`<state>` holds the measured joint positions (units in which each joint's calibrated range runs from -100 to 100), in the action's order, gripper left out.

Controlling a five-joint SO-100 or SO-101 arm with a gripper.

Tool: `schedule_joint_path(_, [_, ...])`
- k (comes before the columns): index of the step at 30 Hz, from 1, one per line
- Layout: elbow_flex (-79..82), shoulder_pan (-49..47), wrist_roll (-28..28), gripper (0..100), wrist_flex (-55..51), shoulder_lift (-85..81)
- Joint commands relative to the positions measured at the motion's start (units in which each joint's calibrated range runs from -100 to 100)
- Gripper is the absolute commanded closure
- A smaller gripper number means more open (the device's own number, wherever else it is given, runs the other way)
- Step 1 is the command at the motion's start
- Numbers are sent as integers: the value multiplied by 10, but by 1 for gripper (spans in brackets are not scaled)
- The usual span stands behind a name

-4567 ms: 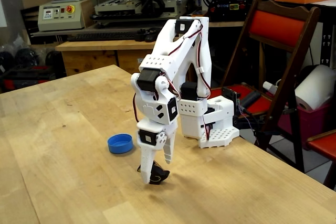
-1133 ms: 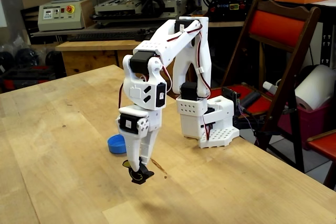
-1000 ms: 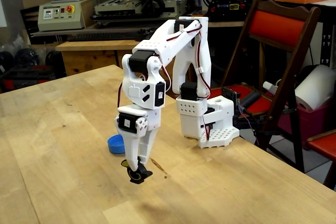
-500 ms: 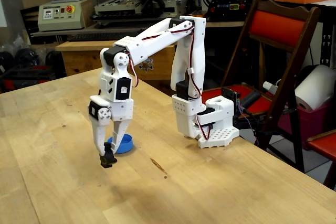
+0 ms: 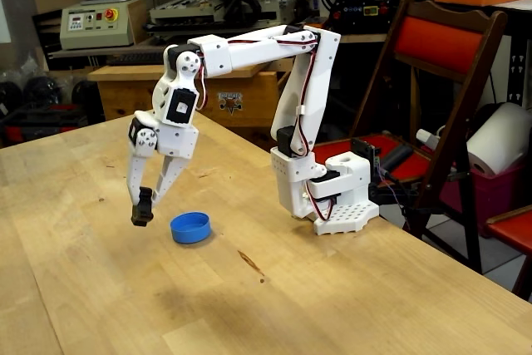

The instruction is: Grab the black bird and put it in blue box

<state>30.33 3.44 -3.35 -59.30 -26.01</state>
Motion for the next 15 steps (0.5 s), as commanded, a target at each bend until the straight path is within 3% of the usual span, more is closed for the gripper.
schedule_joint_path(1, [-22, 34, 3, 96, -4, -27])
schedule_joint_path(15, [-23, 111, 0, 96, -60, -31])
